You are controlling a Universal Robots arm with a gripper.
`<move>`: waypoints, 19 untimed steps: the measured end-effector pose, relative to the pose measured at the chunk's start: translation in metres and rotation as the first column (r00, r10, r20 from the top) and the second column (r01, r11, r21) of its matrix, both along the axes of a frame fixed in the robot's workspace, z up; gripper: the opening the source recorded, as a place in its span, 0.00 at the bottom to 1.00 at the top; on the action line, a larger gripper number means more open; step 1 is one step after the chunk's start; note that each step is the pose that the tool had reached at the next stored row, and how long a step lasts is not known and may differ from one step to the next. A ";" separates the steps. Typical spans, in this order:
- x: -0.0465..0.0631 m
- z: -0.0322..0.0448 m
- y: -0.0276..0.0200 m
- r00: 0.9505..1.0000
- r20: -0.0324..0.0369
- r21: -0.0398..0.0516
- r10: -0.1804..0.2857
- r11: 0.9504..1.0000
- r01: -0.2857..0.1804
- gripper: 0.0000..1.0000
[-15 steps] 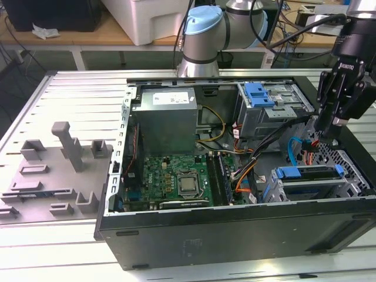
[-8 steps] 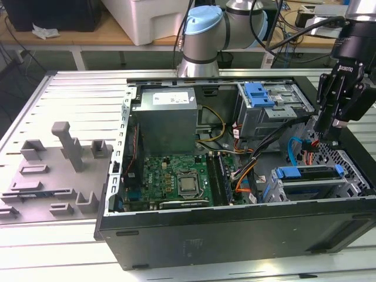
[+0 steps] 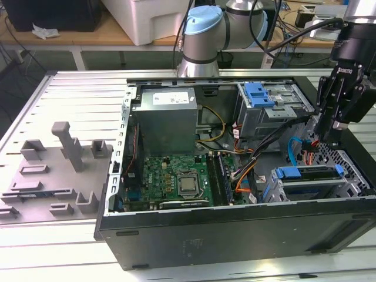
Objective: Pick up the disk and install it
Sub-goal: 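Insert the first disk wire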
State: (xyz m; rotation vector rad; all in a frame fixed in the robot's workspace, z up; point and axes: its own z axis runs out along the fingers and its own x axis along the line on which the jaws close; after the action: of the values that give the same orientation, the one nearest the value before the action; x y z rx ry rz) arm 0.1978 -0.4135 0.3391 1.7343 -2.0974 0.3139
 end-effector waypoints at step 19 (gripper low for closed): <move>-0.003 -0.0032 0.0008 1.000 0.000 -0.018 0.020 1.000 -0.020 0.44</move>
State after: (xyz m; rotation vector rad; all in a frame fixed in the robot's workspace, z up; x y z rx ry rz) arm 0.1953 -0.4127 0.3360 1.7462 -2.0717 0.3376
